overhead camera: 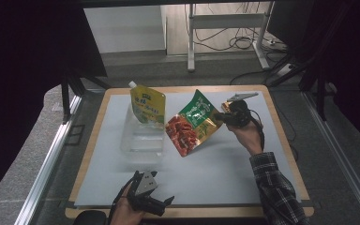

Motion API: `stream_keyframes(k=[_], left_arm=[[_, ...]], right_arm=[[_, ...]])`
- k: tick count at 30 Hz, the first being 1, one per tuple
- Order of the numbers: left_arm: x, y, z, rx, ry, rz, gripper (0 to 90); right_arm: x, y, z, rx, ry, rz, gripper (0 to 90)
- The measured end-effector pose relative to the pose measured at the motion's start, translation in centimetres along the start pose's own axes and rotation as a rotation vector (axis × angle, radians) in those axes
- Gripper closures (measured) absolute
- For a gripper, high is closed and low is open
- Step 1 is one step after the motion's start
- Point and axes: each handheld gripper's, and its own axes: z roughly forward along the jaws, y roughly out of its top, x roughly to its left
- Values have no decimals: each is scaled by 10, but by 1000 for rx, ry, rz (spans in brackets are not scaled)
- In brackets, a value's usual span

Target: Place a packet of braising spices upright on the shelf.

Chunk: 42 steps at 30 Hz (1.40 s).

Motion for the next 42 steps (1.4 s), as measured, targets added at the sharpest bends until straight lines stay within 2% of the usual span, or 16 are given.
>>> stream_keyframes(k=[18, 30, 36, 42], left_arm=[[0, 0, 0, -2, 1, 2, 0], [0, 0, -1, -8, 8, -3, 0], [2, 0, -3, -25, 10, -22, 0], [2, 0, -2, -24, 10, -23, 0]], right_arm=[[37, 43, -23, -34, 39, -89, 894], [54, 63, -35, -41, 23, -146, 895], [60, 71, -43, -36, 1, -172, 895], [63, 76, -53, -33, -26, -192, 895]])
